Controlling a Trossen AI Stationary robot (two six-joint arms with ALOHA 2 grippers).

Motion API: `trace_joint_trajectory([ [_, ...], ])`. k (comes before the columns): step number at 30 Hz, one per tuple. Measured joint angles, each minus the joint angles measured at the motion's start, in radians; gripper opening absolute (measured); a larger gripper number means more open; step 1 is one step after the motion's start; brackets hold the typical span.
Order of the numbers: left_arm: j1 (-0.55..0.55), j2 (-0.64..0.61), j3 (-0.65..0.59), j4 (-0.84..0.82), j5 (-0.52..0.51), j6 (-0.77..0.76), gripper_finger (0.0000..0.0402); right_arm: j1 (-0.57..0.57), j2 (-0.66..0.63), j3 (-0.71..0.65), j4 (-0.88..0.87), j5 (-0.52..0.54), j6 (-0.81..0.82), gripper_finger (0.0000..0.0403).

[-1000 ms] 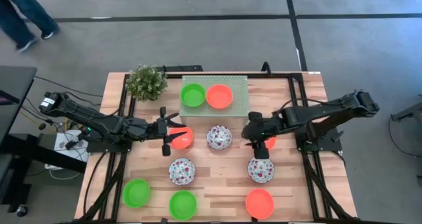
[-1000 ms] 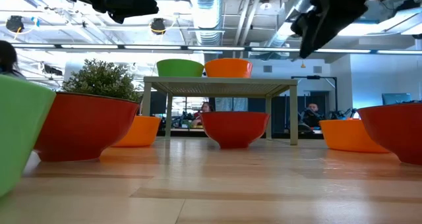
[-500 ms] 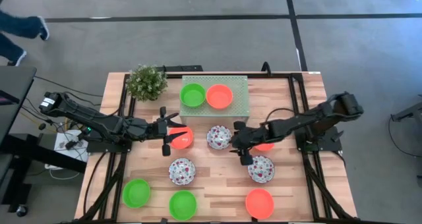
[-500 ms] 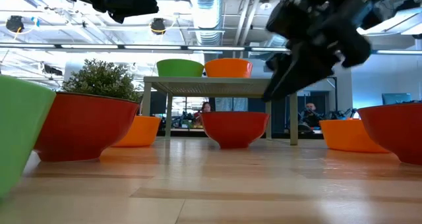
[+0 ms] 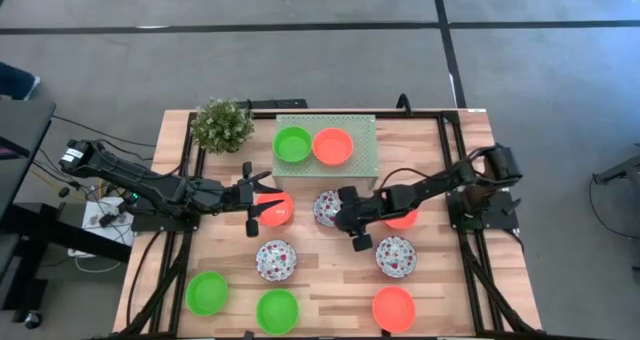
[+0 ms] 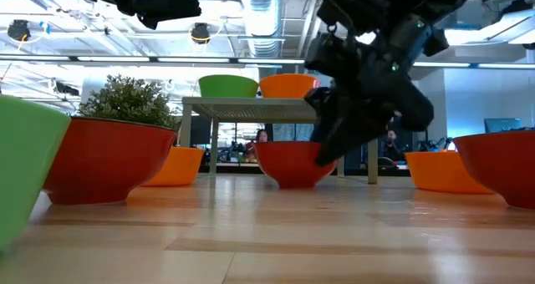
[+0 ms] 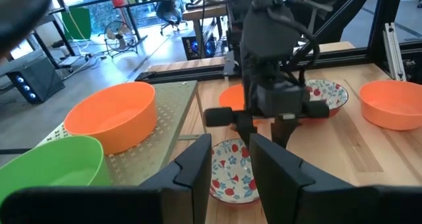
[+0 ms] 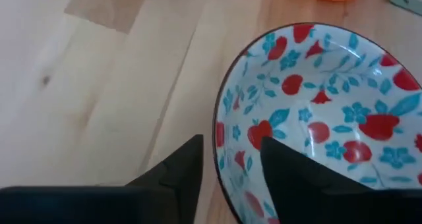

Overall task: Pick & Place Mini bowls
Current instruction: Put the white bowl on the shelf

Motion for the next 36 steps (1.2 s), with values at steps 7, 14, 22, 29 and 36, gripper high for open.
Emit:
trace_joint_trajectory([
  [7, 0.0, 0.0, 0.0, -0.001, 0.0, 0.0, 0.0106, 0.0, 0.021, 0.007, -0.015, 0.012, -0.025, 0.0026],
  [14, 0.0, 0.0, 0.0, -0.001, 0.0, 0.0, 0.0106, 0.034, -0.1, 0.11, -0.255, -0.008, 0.067, 0.003],
  [22, 0.0, 0.0, 0.0, -0.002, 0.0, 0.0, 0.0106, 0.098, -0.291, 0.261, -0.562, 0.079, 0.089, 0.0015],
  [29, 0.0, 0.0, 0.0, -0.001, 0.0, 0.0, 0.0106, 0.066, -0.42, 0.285, -0.732, 0.289, 0.089, 0.0013],
  [36, 0.002, 0.0, 0.0, 0.007, 0.0, 0.025, 0.0106, -0.108, -0.444, 0.285, -0.816, 0.287, 0.071, 0.0018],
])
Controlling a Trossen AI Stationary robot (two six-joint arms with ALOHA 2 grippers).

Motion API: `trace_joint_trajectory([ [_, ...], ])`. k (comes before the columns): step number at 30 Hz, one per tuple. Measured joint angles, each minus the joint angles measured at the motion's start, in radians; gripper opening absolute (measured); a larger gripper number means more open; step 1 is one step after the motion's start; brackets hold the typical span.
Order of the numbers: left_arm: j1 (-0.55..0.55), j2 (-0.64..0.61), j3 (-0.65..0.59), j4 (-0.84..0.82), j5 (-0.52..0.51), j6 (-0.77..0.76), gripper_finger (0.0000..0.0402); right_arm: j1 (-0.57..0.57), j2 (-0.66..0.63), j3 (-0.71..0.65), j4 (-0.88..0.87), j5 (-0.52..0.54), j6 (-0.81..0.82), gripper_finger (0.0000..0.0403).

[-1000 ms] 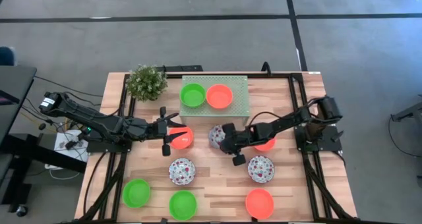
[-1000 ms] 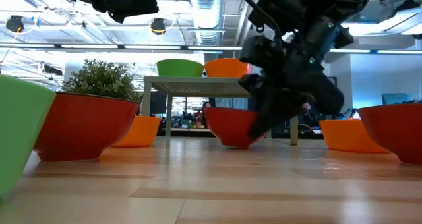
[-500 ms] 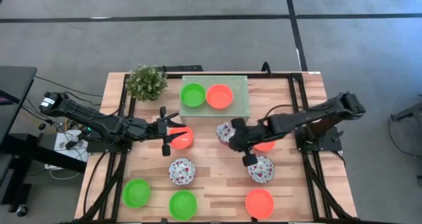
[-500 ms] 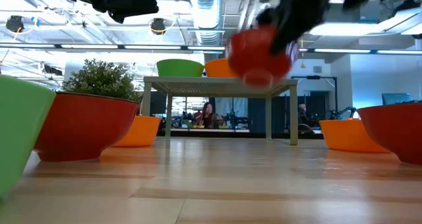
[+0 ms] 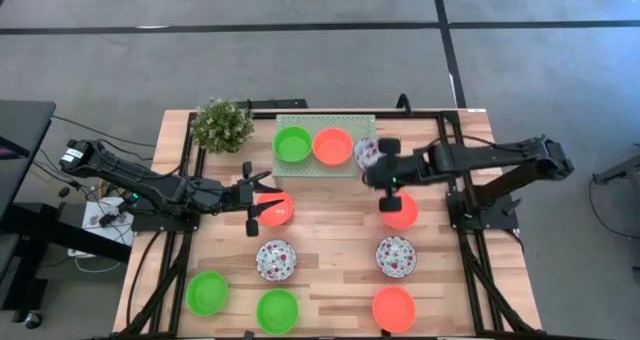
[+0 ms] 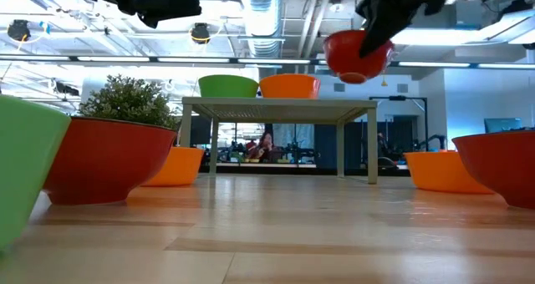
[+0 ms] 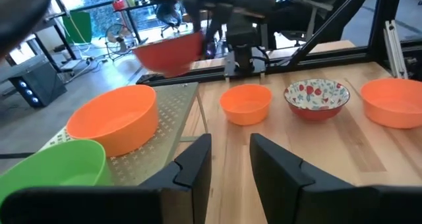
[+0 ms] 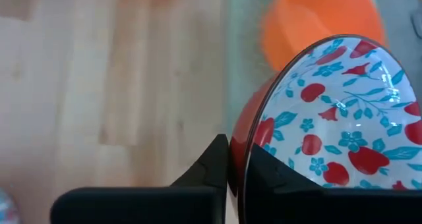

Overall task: Pick & Place Mini bowls
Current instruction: Put the white bowl on the shelf

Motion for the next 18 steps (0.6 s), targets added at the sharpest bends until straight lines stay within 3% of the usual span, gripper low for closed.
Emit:
trace_joint_trajectory([
  [8, 0.018, 0.0, 0.0, 0.006, 0.0, 0.009, 0.0106, -0.183, 0.069, 0.0, 0.007, -0.069, -0.099, 0.0008],
  [18, 0.061, 0.0, 0.0, 0.007, 0.0, 0.009, 0.0106, -0.24, 0.139, 0.003, 0.045, -0.095, -0.199, 0.0014],
])
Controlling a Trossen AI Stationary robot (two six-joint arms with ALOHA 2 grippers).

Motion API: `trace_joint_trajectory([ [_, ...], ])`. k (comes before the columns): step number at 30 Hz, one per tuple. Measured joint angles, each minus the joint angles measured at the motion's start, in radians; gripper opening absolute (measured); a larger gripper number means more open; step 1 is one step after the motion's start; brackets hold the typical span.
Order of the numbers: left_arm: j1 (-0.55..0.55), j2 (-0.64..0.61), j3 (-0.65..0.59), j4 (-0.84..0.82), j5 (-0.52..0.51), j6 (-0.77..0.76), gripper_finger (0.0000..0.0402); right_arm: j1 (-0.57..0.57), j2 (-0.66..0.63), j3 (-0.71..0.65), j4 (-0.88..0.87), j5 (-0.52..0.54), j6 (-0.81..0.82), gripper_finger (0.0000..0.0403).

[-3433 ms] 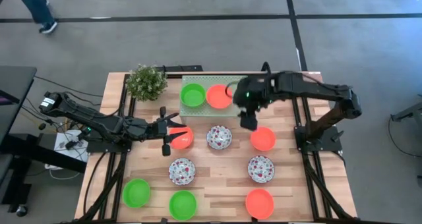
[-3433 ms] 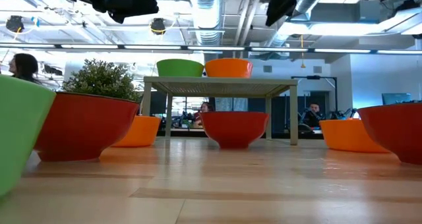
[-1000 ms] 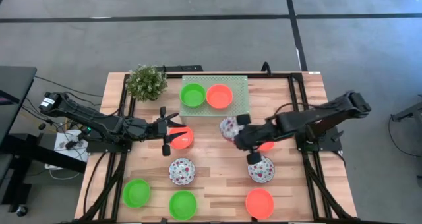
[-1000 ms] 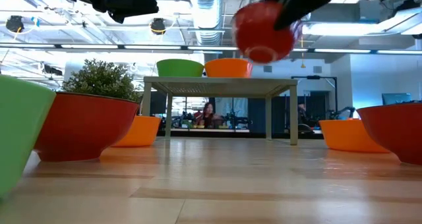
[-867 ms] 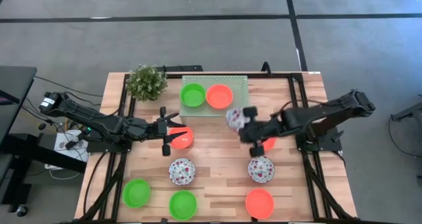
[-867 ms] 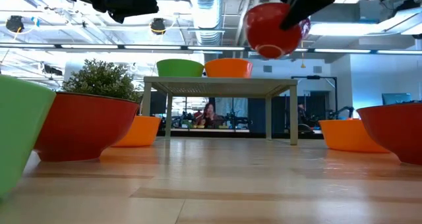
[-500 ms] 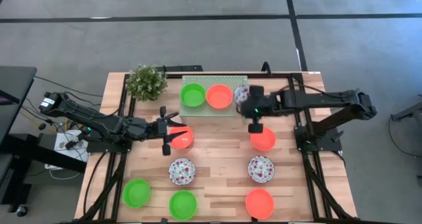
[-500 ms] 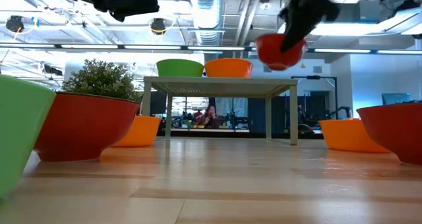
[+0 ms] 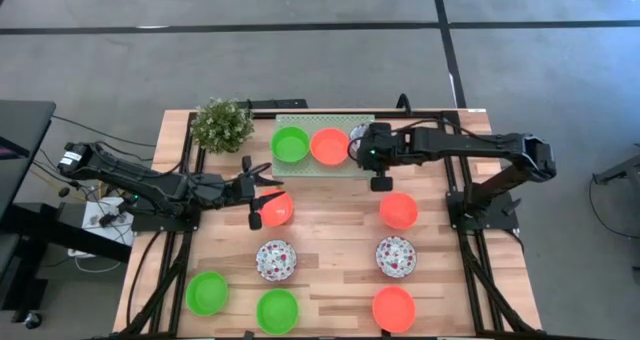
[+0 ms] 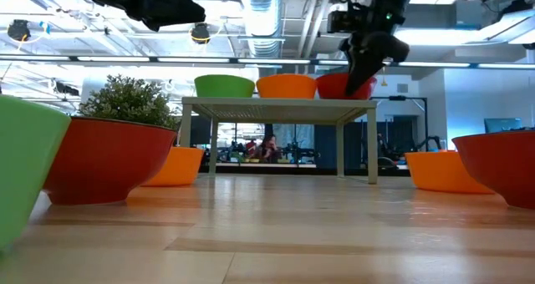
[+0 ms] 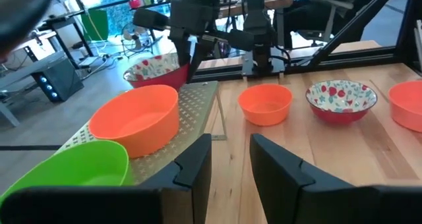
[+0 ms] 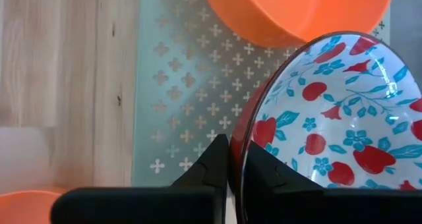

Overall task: Pick & Place Mini bowls
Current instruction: Put the white bowl on the shelf, then stack the orange bowl on the orange bowl on the shelf

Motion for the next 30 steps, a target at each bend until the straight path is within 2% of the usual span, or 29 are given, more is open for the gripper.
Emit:
trace_joint_trajectory([
  [4, 0.0, 0.0, 0.0, 0.0, 0.0, 0.0, 0.0106, -0.001, 0.003, 0.0, 0.012, 0.0, -0.005, 0.0018],
  [12, 0.0, 0.0, 0.0, 0.0, 0.0, 0.0, 0.0106, 0.0, 0.003, -0.003, 0.017, -0.005, 0.02, 0.0074],
  [20, 0.0, 0.0, 0.0, 0.0, 0.0, -0.008, 0.0106, 0.037, 0.003, 0.004, -0.003, 0.134, 0.027, 0.0104],
  [30, 0.0, 0.0, 0.0, -0.001, 0.0, -0.026, 0.0106, 0.156, 0.002, 0.189, -0.137, 0.107, 0.236, 0.013],
])
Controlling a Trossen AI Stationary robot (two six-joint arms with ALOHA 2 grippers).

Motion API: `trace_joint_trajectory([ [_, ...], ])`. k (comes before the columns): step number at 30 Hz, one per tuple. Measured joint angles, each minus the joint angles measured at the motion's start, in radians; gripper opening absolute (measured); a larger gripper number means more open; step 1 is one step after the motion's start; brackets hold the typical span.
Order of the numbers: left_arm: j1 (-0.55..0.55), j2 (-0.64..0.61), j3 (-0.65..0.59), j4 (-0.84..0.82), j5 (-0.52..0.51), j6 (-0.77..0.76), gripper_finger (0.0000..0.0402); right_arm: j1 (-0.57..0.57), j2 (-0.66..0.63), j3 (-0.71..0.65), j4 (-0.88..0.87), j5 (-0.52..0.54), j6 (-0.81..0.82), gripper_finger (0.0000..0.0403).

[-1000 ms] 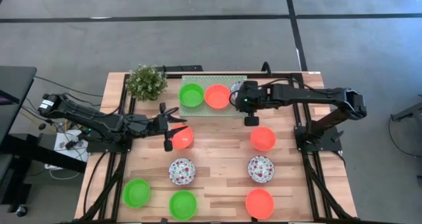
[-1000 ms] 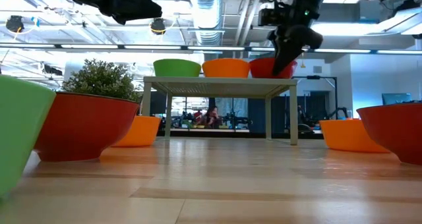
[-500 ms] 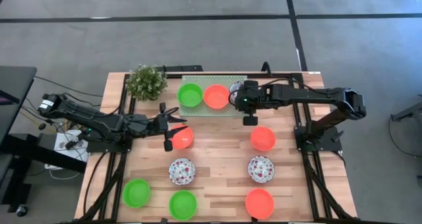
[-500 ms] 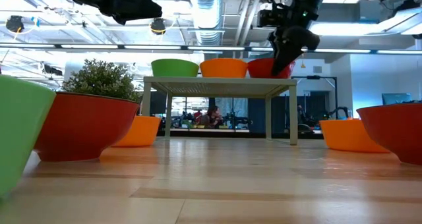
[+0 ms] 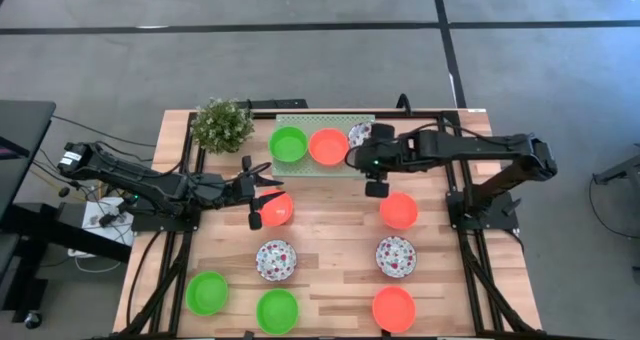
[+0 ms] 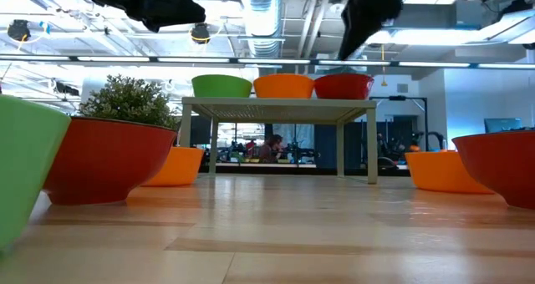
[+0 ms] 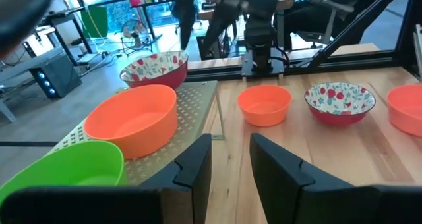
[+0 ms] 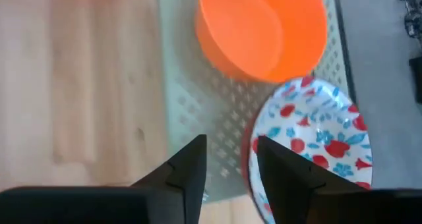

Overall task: Pick & Place Mini bowls
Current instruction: Stack the orange bowl on the orange bowl on the shelf

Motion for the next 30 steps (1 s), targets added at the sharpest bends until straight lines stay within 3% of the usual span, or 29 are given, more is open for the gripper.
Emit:
trace_joint_trajectory([
  [7, 0.0, 0.0, 0.0, 0.0, 0.0, -0.02, 0.0106, 0.127, -0.001, 0.073, -0.007, -0.118, 0.131, 0.0133],
  [22, -0.001, 0.0, 0.0, 0.0, 0.0, -0.047, 0.0106, 0.4, 0.009, 0.075, -0.166, -0.144, 0.628, 0.0129],
  [26, -0.001, 0.0, 0.0, 0.005, 0.0, -0.059, 0.0106, 0.439, 0.014, 0.021, -0.147, -0.101, 0.745, 0.0129],
  [30, -0.004, 0.0, 0.0, 0.045, 0.0, -0.091, 0.0106, 0.428, 0.023, -0.09, -0.166, -0.056, 1.018, 0.0129],
])
